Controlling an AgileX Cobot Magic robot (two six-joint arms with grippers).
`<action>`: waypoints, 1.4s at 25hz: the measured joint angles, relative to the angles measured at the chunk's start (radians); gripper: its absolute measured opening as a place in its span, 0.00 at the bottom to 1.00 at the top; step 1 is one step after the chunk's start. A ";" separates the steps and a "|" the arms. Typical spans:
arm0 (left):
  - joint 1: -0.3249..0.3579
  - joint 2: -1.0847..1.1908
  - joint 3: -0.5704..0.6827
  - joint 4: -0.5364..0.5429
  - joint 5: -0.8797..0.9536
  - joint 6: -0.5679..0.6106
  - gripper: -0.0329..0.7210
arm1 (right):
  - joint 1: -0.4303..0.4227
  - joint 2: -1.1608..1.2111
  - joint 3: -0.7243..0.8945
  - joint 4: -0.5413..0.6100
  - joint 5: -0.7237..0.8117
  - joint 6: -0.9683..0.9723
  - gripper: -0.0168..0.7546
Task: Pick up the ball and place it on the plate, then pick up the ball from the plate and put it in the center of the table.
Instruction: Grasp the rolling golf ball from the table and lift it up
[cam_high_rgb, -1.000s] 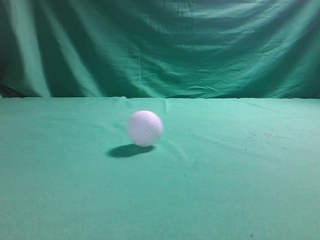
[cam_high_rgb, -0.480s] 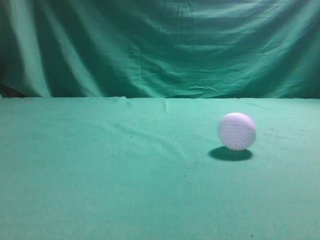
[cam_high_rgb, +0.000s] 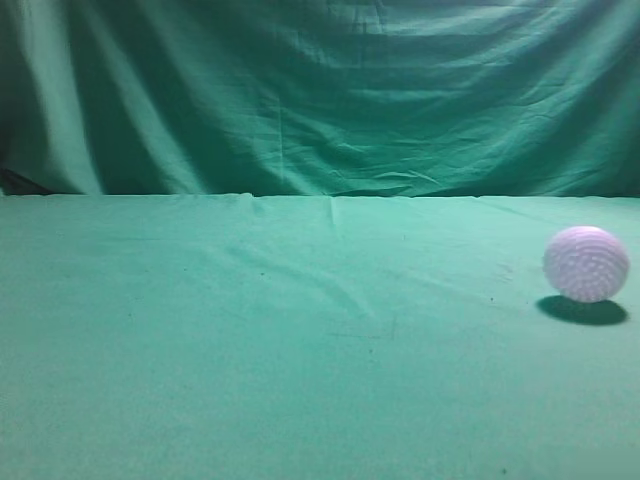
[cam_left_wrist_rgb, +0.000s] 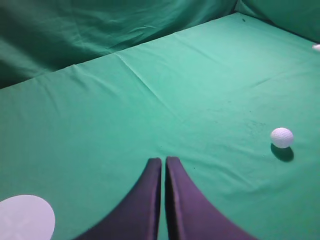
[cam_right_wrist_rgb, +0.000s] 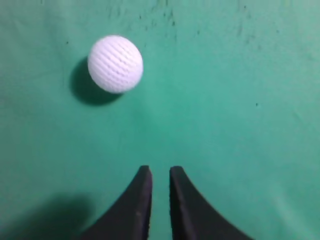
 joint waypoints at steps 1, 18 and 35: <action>0.000 -0.010 0.006 -0.005 -0.002 0.000 0.04 | 0.002 0.029 -0.015 0.000 -0.015 0.024 0.20; 0.000 -0.041 0.049 -0.026 -0.003 0.002 0.04 | -0.028 0.204 -0.090 -0.002 -0.095 0.245 0.74; 0.000 -0.041 0.049 -0.029 -0.005 0.003 0.04 | -0.134 0.363 -0.115 0.055 -0.139 0.162 0.74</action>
